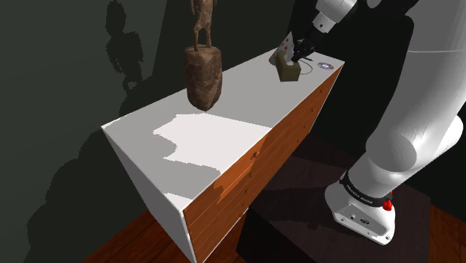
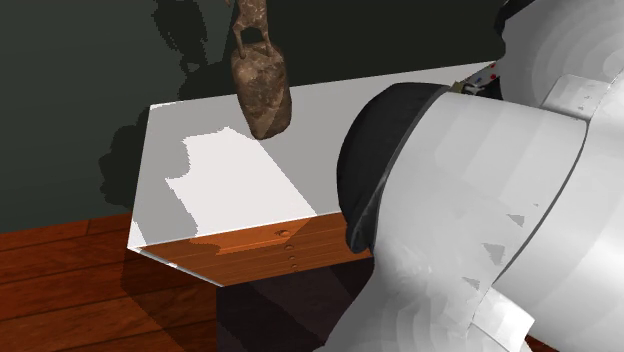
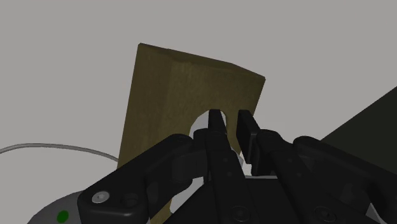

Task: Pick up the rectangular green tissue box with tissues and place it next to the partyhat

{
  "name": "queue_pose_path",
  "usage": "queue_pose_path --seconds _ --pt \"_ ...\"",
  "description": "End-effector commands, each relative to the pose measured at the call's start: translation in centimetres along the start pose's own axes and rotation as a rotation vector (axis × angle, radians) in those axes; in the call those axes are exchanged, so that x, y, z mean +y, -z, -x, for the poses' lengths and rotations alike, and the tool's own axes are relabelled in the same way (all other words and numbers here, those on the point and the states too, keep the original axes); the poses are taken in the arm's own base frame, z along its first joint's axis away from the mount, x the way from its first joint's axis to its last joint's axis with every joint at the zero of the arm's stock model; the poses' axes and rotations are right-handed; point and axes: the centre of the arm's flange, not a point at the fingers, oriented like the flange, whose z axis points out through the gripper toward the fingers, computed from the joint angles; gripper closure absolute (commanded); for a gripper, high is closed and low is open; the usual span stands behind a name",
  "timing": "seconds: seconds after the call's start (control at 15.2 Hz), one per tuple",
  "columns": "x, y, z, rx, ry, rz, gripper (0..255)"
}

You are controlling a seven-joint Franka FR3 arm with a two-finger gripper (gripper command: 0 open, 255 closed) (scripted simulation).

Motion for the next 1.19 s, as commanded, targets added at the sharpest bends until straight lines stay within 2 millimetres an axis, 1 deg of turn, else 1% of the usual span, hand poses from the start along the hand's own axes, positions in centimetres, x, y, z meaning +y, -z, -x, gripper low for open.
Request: queue_pose_path --seconds 0.0,0.07,0.53,0.59,0.92,1.12 --pt "0.4 -1.0 0.1 0.0 0.0 0.0 255" --pt "0.6 -1.5 0.2 0.0 0.0 0.0 255" --pt "0.6 -1.5 0.2 0.0 0.0 0.0 255" --pt "0.6 -1.5 0.2 0.0 0.0 0.0 0" --pt "0.6 -1.5 0.2 0.0 0.0 0.0 0" --pt "0.6 2.5 0.2 0.0 0.0 0.0 0"
